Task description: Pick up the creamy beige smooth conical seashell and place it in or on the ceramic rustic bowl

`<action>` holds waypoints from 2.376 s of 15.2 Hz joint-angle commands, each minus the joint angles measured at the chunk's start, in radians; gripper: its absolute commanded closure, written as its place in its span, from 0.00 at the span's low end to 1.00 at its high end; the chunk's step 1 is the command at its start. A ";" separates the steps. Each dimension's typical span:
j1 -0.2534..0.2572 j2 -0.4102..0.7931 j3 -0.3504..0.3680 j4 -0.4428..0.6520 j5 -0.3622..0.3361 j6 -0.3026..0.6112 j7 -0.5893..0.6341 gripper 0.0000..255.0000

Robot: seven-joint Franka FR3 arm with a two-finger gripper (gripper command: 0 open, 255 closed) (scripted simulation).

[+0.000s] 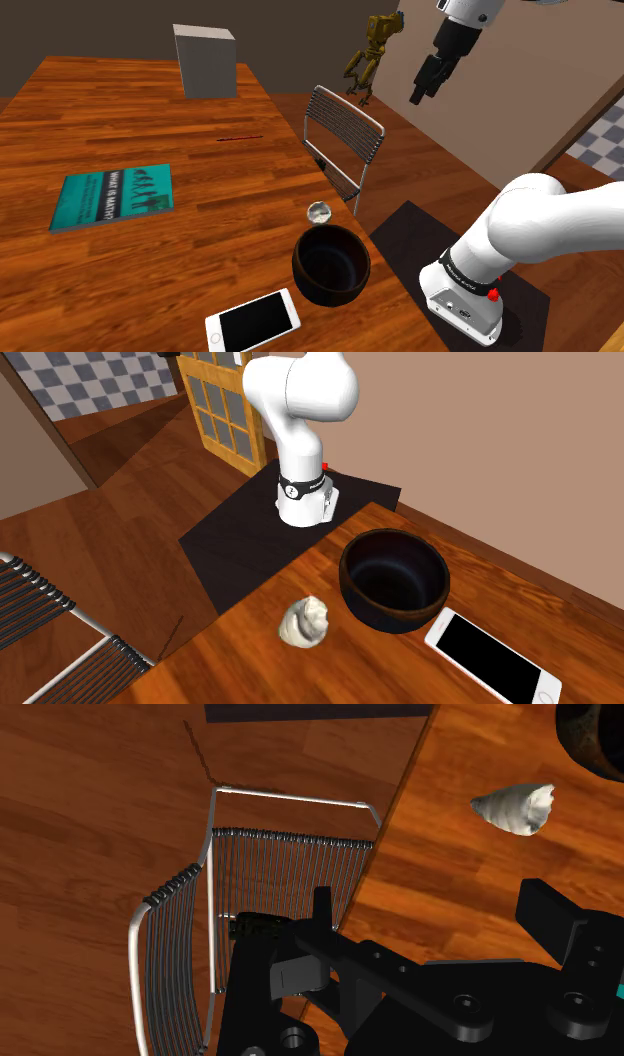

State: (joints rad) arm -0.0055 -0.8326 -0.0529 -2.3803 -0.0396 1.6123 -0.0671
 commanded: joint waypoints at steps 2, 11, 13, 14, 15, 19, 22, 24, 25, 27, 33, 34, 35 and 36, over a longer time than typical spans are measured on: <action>0.003 -0.008 0.024 -0.029 0.006 0.022 0.027 0.00; 0.042 0.008 0.252 -0.227 0.073 0.234 0.282 0.00; 0.050 0.036 0.307 -0.254 0.087 0.287 0.342 0.00; 0.054 0.054 0.335 -0.265 0.093 0.313 0.372 0.00; 0.056 0.074 0.364 -0.275 0.098 0.341 0.404 0.00; 0.052 0.179 0.483 -0.294 0.106 0.452 0.534 0.00; 0.032 0.281 0.578 -0.290 0.090 0.535 0.644 0.00; 0.007 0.360 0.645 -0.277 0.063 0.588 0.726 0.00; -0.009 0.402 0.680 -0.268 0.043 0.613 0.770 0.00; -0.051 0.495 0.752 -0.245 -0.015 0.658 0.870 0.00; -0.123 0.634 0.830 -0.240 -0.144 0.747 1.009 0.00; -0.131 0.648 0.834 -0.244 -0.160 0.762 1.021 0.00; -0.139 0.662 0.837 -0.249 -0.178 0.776 1.033 0.00; -0.148 0.677 0.841 -0.253 -0.197 0.790 1.047 0.00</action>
State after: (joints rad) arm -0.1406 -0.1780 0.7829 -2.6330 -0.2101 2.3859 0.9624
